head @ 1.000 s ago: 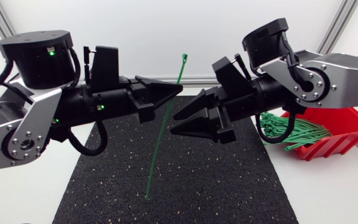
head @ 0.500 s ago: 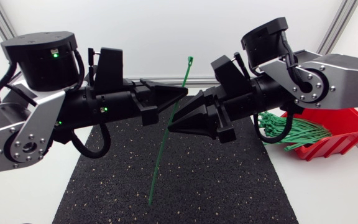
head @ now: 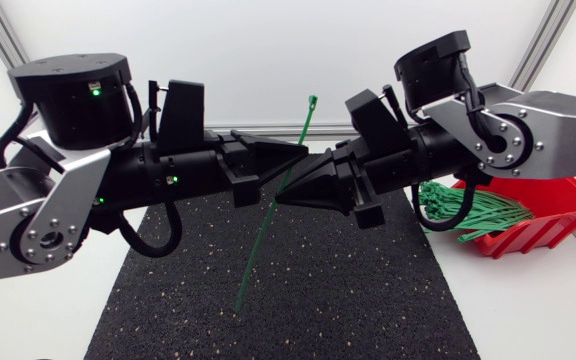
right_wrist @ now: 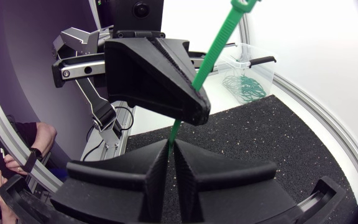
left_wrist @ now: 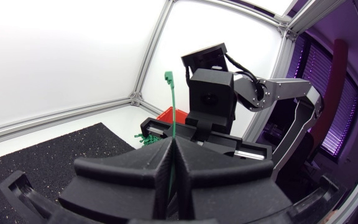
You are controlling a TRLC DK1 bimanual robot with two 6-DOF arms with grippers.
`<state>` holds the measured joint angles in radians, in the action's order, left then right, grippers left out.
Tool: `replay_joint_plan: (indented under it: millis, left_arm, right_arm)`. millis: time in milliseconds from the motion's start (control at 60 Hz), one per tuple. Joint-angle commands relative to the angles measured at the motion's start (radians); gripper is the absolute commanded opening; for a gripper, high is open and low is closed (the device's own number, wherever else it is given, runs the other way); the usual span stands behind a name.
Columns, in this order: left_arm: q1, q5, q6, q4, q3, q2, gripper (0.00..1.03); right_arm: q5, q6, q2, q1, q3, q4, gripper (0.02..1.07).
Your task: Take a green cable tie from the red box, thread the tail through the head to close it, then place it in the transparent bin on the left.
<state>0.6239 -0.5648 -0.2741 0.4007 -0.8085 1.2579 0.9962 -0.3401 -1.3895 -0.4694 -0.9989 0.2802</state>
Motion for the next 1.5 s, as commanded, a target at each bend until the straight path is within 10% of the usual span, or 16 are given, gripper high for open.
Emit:
replay_joint_plan:
  millis: [0, 500, 667, 1000, 1483]
  left_arm:
    - [-0.003, -0.007, -0.025, 0.007, 0.008, 0.015, 0.04]
    - [-0.032, -0.015, -0.016, 0.000, -0.001, 0.023, 0.04]
    - [-0.075, -0.020, 0.099, -0.043, -0.011, 0.024, 0.27]
    - [-0.285, -0.277, 0.237, -0.132, -0.029, 0.043, 0.43]
    - [-0.360, -0.497, 0.263, -0.177, 0.045, -0.011, 0.46]
  right_arm:
    - [0.007, 0.018, 0.024, 0.000, 0.023, -0.010, 0.08]
    - [-0.027, 0.027, 0.018, -0.014, 0.023, -0.006, 0.08]
    - [-0.062, 0.023, 0.007, -0.008, 0.014, 0.027, 0.08]
    - [-0.174, -0.102, -0.036, -0.037, -0.060, 0.258, 0.08]
    - [-0.315, -0.158, -0.164, -0.098, -0.201, 0.539, 0.08]
